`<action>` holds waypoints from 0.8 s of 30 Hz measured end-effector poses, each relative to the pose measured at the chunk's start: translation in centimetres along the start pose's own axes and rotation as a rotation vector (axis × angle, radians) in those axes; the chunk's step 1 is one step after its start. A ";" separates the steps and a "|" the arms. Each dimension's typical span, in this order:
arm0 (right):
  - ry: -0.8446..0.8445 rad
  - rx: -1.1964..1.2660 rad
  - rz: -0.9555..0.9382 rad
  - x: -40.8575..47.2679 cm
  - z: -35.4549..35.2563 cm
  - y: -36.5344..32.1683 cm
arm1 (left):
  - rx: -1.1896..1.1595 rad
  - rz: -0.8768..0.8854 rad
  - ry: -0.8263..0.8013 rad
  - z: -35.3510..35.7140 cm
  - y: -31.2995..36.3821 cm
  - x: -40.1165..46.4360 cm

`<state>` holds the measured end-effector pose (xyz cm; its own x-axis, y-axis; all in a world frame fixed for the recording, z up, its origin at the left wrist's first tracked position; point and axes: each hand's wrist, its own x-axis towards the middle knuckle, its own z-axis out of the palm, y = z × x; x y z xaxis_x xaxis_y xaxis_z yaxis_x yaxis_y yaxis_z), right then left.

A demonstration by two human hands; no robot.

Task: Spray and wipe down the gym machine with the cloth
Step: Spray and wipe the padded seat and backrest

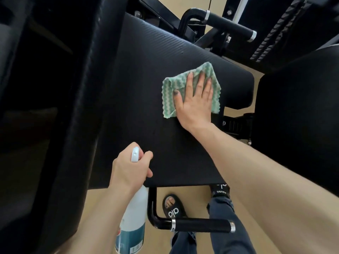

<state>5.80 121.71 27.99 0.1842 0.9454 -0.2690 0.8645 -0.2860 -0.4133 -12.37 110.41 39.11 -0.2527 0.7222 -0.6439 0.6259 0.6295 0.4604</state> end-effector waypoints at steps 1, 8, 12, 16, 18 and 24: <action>-0.003 0.006 -0.030 -1.0 0.1 0.3 | 0.008 -0.008 0.000 0.0 0.1 0.0; -0.191 0.004 -0.100 -21.1 3.2 3.4 | 0.079 -0.021 -0.095 0.2 4.2 0.0; -0.128 0.009 -0.015 -13.8 2.3 3.4 | 0.039 0.029 -0.037 1.2 7.9 2.3; -0.049 0.044 0.131 -0.7 -0.6 3.6 | 0.031 -0.058 -0.113 2.8 9.2 5.1; -0.067 0.054 0.173 4.1 -2.1 3.9 | 0.022 -0.098 -0.142 3.2 9.2 6.1; -0.060 0.049 0.065 1.2 -1.9 4.8 | -0.039 -0.160 -0.197 3.0 9.9 6.6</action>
<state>11.07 121.82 27.33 0.2095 0.9139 -0.3478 0.8276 -0.3552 -0.4346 -5.59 120.50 37.59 -0.1958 0.5450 -0.8153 0.5595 0.7449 0.3636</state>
